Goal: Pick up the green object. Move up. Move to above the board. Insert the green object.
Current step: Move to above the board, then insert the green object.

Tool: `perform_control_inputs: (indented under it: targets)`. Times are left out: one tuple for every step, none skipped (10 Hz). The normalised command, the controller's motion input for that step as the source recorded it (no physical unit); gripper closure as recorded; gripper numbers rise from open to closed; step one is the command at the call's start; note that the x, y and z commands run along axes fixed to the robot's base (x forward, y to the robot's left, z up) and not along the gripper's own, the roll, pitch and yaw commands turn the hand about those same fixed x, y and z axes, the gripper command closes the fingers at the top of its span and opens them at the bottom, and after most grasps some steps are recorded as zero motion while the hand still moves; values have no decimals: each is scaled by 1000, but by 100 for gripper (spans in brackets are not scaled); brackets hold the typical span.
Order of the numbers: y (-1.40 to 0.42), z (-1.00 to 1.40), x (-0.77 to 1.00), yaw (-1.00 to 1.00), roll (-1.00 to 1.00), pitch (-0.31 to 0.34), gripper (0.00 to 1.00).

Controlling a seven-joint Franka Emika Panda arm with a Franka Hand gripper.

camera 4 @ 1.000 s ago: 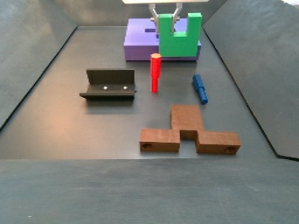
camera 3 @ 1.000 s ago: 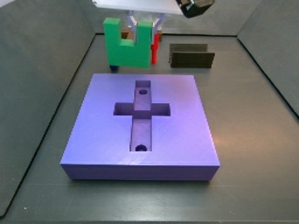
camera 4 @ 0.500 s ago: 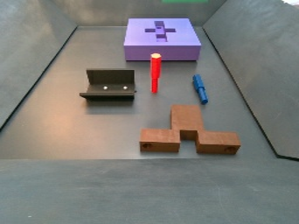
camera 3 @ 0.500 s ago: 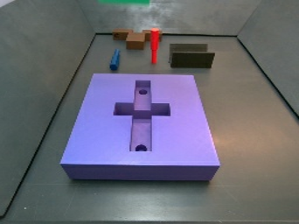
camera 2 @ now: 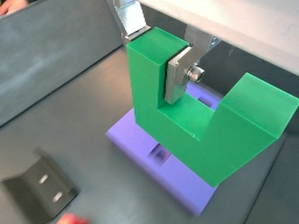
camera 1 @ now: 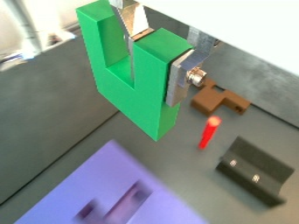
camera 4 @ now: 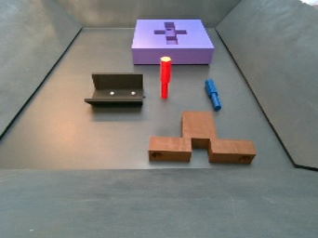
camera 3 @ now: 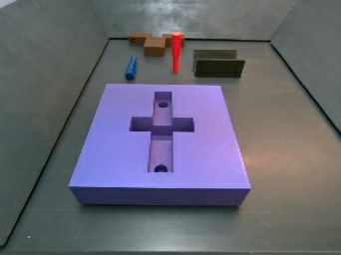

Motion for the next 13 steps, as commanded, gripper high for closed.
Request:
perform_control_inputs:
  targets:
    - [-1400,389,116,73,0,111,100]
    - [-666,177,108,35,0,135,100]
    - [-167,49,103,2,21,144,100]
    - [23,0,0,-6,0,0,100]
    - [191,0,69,-26,0,0,100]
    - [277,-57,186,-63,33,0,100]
    - [323,-11,337,-160,46,0,100]
    - [403,57,409,-331,17,0,100]
    - [449,271,471,-403,0,0,100]
    - [420,403,634,-429,0,-3,100]
    - [429,371,686,-420,0,0,100]
    - [446,251,711,-391,0,3,100]
    - [434,249,783,-346,0,27,100]
